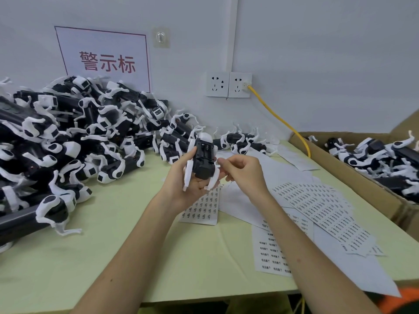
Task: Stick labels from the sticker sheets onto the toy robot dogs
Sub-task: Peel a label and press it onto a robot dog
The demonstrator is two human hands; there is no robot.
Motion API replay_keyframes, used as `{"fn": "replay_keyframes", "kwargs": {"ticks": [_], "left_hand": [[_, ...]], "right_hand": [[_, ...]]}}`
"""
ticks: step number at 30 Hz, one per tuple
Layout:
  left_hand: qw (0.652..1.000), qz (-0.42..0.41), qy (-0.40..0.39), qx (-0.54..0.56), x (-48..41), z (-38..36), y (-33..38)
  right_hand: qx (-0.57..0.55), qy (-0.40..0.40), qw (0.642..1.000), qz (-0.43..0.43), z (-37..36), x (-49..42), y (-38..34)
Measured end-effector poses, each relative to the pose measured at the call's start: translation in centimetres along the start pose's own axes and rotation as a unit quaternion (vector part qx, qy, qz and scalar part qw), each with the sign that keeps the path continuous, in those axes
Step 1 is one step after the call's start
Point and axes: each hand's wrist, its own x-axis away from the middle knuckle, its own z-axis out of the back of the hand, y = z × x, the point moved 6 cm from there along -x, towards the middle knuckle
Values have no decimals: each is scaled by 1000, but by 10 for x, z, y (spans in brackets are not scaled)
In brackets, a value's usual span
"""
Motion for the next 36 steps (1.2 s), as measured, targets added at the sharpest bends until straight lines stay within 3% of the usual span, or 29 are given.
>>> {"fn": "replay_keyframes", "kwargs": {"ticks": [10,14,21,36], "left_hand": [[998,-41,36,28,-3,8,5],[998,-59,25,-10,-1,6,10],[982,-69,-10,-173,4,-11,7],[973,-78,-22,-216,0,-13,0]], "right_hand": [[15,-18,1000,13,-2,2,-5],[-17,-23,999,-30,-2,2,-1],[-136,-54,979,-144,-9,7,10],[-198,-17,957,-211,-4,5,26]]}}
